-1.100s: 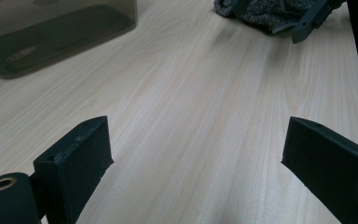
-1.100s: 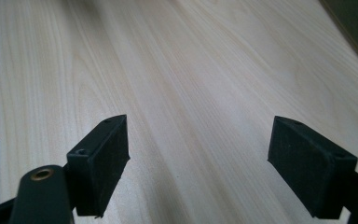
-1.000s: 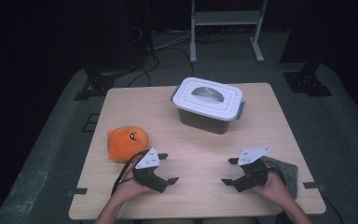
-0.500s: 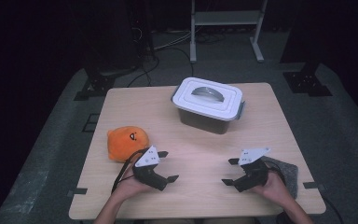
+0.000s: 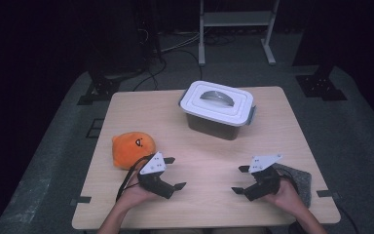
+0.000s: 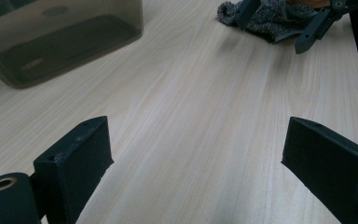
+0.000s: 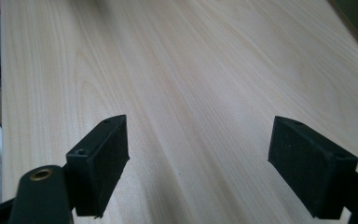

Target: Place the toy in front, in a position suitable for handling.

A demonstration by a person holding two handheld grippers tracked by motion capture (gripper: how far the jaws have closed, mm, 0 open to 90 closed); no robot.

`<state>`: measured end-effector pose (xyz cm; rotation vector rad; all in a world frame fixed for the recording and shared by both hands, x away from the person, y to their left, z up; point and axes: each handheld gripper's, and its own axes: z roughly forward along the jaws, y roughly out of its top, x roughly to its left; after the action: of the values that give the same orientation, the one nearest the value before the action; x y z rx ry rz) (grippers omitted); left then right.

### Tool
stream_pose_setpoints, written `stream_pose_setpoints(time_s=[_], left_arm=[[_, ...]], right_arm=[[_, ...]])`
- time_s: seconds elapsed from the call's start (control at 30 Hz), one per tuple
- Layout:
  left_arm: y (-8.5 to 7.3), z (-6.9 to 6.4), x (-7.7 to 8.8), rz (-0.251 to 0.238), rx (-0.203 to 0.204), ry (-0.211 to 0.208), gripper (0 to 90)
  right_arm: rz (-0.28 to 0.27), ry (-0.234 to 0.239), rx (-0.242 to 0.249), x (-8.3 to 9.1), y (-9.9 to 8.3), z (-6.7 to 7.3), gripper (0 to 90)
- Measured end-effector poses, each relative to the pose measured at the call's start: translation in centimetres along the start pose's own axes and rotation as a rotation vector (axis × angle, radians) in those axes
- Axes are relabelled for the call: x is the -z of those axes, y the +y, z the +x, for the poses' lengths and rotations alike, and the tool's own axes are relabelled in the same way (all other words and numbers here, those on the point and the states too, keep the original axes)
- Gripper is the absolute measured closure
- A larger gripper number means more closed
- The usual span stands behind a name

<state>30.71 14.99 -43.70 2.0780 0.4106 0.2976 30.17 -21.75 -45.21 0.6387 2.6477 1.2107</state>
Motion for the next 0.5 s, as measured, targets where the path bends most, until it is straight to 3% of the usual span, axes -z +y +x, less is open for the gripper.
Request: stream_pose_setpoints(time_s=[0.5], left_arm=[[-0.03, 0.02, -0.08, -0.004, 0.005, 0.0, 7.1]], right_arm=[[-0.002, 0.003, 0.004, 0.04, -0.03, 0.04, 18.9]])
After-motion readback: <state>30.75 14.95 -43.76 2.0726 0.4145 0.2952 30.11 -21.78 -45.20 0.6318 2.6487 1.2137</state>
